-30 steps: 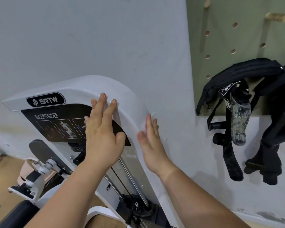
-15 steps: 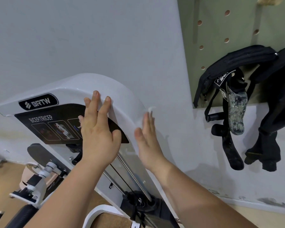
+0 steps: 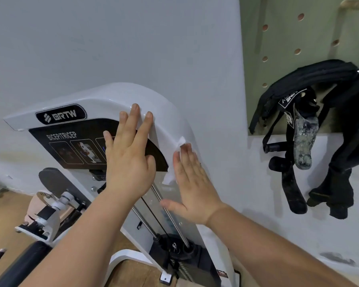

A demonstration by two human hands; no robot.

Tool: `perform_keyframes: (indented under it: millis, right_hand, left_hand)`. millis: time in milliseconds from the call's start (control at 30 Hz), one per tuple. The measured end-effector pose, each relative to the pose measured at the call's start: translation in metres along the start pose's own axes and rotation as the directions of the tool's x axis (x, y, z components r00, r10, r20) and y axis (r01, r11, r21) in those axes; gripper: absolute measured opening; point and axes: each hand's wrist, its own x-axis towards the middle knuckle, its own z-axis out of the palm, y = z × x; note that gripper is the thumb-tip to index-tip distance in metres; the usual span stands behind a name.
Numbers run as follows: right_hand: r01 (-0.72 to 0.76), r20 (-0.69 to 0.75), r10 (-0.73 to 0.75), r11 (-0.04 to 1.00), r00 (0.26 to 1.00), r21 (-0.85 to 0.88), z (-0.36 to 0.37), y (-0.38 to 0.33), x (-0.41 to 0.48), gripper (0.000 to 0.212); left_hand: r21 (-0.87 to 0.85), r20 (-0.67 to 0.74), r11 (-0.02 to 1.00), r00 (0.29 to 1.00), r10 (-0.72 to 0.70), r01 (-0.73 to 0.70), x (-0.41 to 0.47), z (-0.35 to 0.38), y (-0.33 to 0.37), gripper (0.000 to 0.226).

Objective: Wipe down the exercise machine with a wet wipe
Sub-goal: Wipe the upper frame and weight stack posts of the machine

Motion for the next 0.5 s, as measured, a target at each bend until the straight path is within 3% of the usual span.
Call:
perform_keyframes:
  millis: [100,167,333,400,500]
  right_hand:
    - [0.323,-0.047,-0.357,0.888,0.933,-0.326,-0.025,0.027,0.032,0.101]
    - [0.41,0.054,-0.44,0.777,0.896,-0.478,-0.029,0.044,0.031,0.097]
    - [0.589,0.482,-0.337,0.465,0.808,-0.661,-0.006,0.068,-0.031,0.096]
    - [0.615,0.545,-0.286,0.371,0.788,-0.696,-0.001,0.067,-0.048,0.095]
    - [0.523,0.452,-0.263,0.45,0.852,-0.724,-0.007,0.052,-0.03,0.093]
  left_hand:
    - [0.017,-0.029,1.0,0.999,0.026,-0.026,-0.009,-0.002,0.002,0.094]
    - [0.022,-0.004,0.998,0.998,0.057,-0.057,-0.019,0.002,0.0,0.097]
    - [-0.042,0.114,0.995,0.989,0.094,-0.09,-0.048,0.025,-0.009,0.098]
    - [-0.099,0.186,0.992,0.978,0.095,-0.077,-0.061,0.033,-0.01,0.098]
    - [-0.206,0.28,0.978,0.955,0.093,-0.035,-0.077,0.041,-0.019,0.099]
